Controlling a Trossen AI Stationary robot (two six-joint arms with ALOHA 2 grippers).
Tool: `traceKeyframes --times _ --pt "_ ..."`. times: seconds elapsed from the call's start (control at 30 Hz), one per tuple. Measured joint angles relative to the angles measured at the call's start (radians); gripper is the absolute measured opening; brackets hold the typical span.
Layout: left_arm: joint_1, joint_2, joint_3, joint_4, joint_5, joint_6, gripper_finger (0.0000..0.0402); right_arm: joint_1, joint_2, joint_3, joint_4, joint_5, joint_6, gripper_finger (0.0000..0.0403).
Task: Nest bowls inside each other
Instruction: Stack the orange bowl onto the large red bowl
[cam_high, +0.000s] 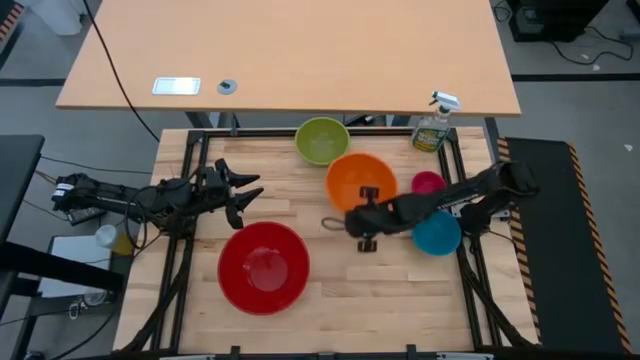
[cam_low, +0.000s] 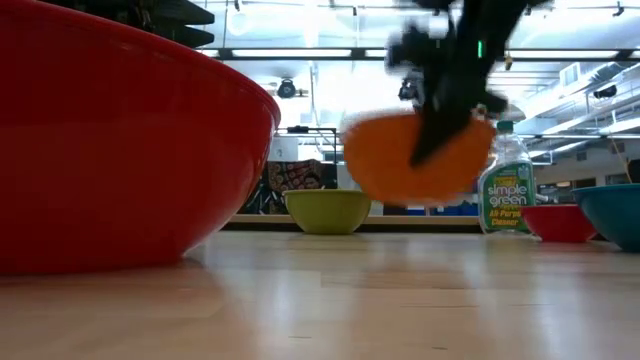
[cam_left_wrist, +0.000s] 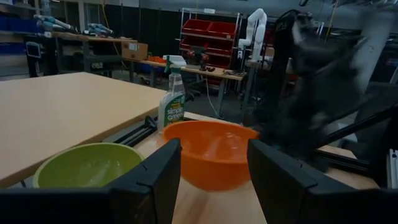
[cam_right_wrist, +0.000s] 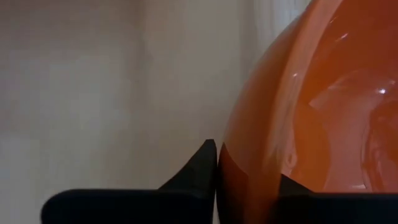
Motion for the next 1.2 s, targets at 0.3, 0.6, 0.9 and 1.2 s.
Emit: traceKeyframes --times 0.3,0.6,0.9,1.2 --pt "0.001 0.0 0.025 -0.022 -0.102 -0.086 0.0188 0.155 0.008 0.152 0.296 -0.101 -0.095 0.0039" --pt "-0.105 0.099 0.287 -0.46 -0.093 -0.141 0.0188 0.193 0.229 0.389 0.336 -0.229 -0.21 0.0039" --pt "-0.262 0.114 0.335 -0.456 -0.093 -0.02 0.0188 0.183 0.475 0.679 0.321 -0.357 -0.348 0.0039" --pt "-0.365 0.103 0.337 -0.466 -0.093 0.017 0.0188 0.13 0.624 0.715 0.301 -0.364 -0.419 0.0047"
